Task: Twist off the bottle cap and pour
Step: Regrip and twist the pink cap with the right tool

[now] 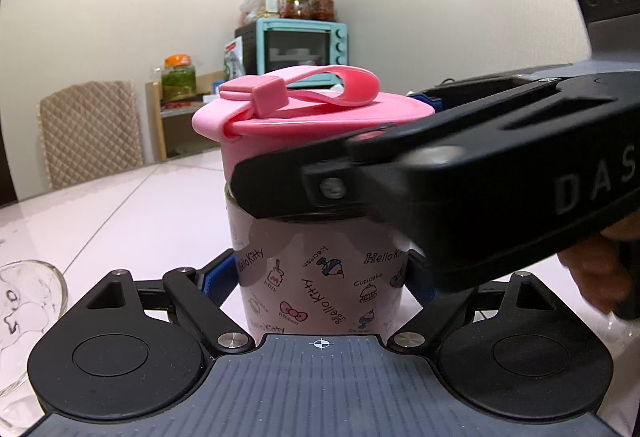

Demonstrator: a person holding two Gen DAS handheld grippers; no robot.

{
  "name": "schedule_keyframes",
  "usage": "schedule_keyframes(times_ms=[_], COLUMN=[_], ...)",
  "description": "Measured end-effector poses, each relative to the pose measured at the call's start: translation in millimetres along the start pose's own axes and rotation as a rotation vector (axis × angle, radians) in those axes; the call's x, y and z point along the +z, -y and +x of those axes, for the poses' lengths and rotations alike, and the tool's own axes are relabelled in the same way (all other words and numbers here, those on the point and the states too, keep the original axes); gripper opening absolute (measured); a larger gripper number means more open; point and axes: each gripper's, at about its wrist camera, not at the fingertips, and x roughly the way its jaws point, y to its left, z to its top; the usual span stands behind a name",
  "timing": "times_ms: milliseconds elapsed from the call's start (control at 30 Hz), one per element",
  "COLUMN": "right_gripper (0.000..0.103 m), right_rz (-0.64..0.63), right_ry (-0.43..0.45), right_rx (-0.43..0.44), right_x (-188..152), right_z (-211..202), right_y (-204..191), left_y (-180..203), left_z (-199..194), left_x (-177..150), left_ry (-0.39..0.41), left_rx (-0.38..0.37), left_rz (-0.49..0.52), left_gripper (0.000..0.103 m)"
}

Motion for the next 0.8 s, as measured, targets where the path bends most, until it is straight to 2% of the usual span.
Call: schedule_keyframes(times_ms=[67,200,233,367,433,567,600,800], right_gripper=[0.085,0.085,0.085,0.085,0.085,0.087,0.092,0.096], right_rz=[-0.032,-0.053,-0.058,-0.076,-0.087,-0.090,-0.089,-0.086], right_ry=[-0.011,-0.022,-0.027,-0.034,-0.031,-0.008,-0.005,0.002], right_rx=[0.140,0.343,0.423,0.501,0.497,0.432,0.421,0.261], right_x=[1,5,6,10,12,10,8,4], right_z=[1,7,12,19,18,9,7,-8], right_y=[22,53,65,73,71,63,61,39], left_y=[0,1,1,1,-1,-1,-1,-5], left_z=[0,0,1,-4,-4,-3,-3,-3], left_x=[0,1,1,-3,-3,-3,-3,-3], left_ry=[0.000,0.002,0.001,0.000,0.001,0.001,0.000,0.001], left_rx=[0.000,0.005,0.006,0.003,0.001,0.001,0.001,0.001], left_rz=[0.002,0.014,0.015,0.006,0.003,0.004,0.003,0.001], left_gripper=[0.090,0.089,0.089,0.089,0.090,0.090,0.090,0.090])
